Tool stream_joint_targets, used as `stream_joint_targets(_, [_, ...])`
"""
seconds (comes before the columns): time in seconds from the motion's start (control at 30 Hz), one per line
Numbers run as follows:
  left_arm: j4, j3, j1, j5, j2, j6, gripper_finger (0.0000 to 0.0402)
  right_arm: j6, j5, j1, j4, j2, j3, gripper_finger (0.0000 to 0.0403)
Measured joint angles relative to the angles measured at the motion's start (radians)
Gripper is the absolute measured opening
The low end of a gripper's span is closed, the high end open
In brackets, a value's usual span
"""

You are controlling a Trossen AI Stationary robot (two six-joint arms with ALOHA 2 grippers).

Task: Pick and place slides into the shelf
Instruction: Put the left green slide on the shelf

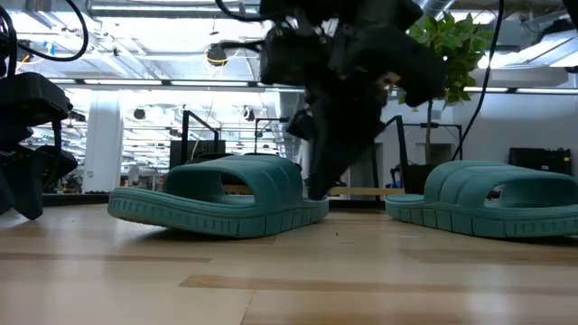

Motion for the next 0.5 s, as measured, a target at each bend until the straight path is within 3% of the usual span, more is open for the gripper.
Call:
stream_joint_targets(0.33, [0.0,0.0,0.0,0.0,0.0,0.0,0.0135,-0.014,0.123,-0.052,-0.066,0.0,0.018,0.0])
stream_joint_targets(0.5, [0.0,0.0,0.0,0.0,0.0,0.0,0.0135,-0.014,0.132,-0.09,-0.06,0.0,0.018,0.0])
